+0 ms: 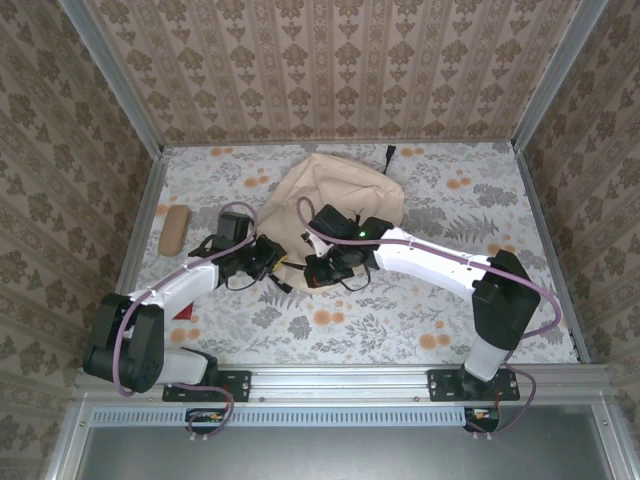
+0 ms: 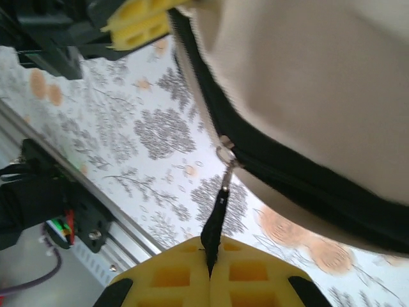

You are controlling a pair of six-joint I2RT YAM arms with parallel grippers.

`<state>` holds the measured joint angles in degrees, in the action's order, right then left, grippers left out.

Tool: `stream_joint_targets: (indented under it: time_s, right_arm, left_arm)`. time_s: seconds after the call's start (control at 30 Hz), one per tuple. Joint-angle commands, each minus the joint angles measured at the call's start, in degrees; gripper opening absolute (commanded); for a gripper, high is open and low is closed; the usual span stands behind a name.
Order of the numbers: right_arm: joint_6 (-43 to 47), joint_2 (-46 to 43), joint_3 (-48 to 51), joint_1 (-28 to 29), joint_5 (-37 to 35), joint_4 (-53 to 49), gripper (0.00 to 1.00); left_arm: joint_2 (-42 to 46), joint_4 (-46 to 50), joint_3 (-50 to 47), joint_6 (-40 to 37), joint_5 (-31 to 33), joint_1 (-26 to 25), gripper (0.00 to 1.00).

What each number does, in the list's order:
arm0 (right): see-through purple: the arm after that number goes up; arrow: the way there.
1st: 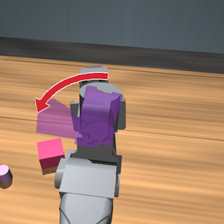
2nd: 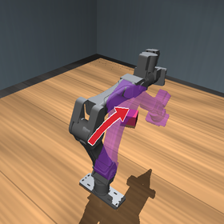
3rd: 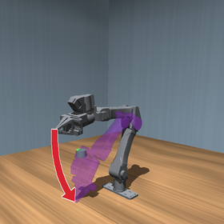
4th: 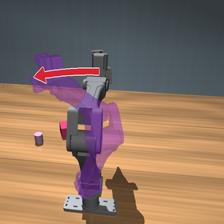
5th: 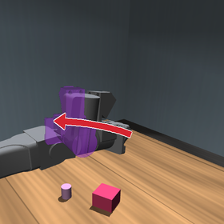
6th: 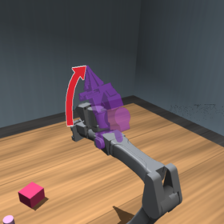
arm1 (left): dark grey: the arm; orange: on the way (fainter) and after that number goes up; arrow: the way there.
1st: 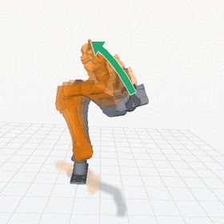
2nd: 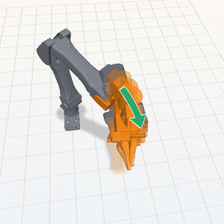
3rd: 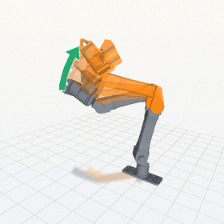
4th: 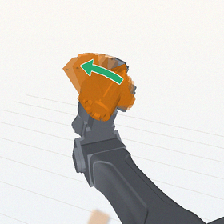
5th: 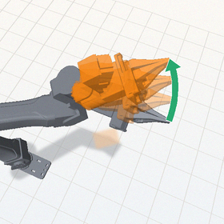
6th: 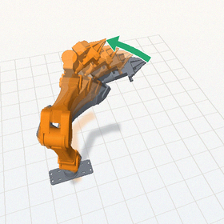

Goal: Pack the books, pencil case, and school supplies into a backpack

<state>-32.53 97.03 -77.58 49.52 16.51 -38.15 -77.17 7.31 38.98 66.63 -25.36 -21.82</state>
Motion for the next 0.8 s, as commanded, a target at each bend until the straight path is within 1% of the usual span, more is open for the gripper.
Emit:
stream_joint_targets:
  time_s: [0.0,0.13,0.27,0.5,0.77]
  right_arm:
    - [1.44,-4.30,1.27,0.50,-6.29,-9.65,0.00]
    - [1.10,-4.96,2.15,-0.43,-12.76,-14.36,0.00]
    - [1.33,-4.60,2.15,-2.57,-16.59,-16.05,0.00]
    - [3.12,-1.78,0.56,-6.88,-19.09,-16.43,0.00]
    - [4.31,2.07,-0.92,-10.00,-21.56,-16.19,0.00]
  left_arm:
    - [-0.98,2.61,0.01,-2.48,5.55,0.38,0.08]
    - [-1.45,2.77,-1.17,-3.21,7.16,0.91,0.03]
    - [-1.57,3.10,-2.13,-3.94,7.85,1.43,0.01]
    - [-1.06,2.83,-4.48,-4.50,8.15,2.47,0.00]
    - [-0.79,1.98,-5.59,-5.34,6.85,3.87,0.00]
